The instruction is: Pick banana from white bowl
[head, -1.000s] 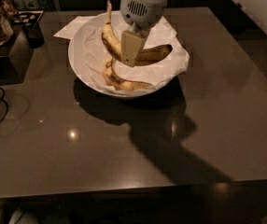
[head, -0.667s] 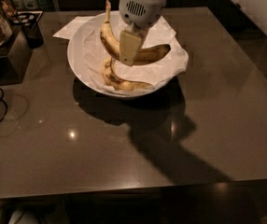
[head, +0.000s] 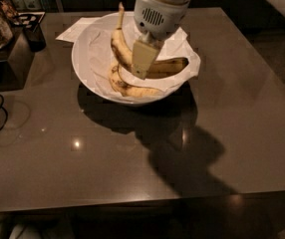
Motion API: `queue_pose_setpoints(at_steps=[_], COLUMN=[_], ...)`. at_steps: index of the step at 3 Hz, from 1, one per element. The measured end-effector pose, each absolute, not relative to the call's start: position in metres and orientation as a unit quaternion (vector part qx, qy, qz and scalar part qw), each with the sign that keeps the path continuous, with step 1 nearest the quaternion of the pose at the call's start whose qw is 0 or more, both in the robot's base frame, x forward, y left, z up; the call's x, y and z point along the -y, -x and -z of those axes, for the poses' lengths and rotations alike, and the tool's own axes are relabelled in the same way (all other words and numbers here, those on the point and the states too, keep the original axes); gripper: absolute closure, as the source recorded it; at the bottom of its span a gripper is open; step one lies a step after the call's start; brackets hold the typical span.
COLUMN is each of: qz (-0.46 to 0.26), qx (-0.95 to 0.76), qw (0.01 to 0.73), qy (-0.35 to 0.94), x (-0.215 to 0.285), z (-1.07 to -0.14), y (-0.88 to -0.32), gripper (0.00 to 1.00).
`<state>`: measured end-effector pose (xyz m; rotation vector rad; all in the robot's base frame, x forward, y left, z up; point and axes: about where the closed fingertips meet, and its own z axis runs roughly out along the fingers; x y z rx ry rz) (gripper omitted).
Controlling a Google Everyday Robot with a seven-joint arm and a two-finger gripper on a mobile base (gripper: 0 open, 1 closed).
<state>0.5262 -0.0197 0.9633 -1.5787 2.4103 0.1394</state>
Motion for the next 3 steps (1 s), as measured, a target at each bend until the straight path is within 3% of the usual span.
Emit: queue_pose_setpoints(at_steps=[3], qz=[-0.055], qx=[-0.861], qw=[0.104], qy=[0.495], x=[0.039], z=[-0.973], y=[-0.473], gripper=[1.00])
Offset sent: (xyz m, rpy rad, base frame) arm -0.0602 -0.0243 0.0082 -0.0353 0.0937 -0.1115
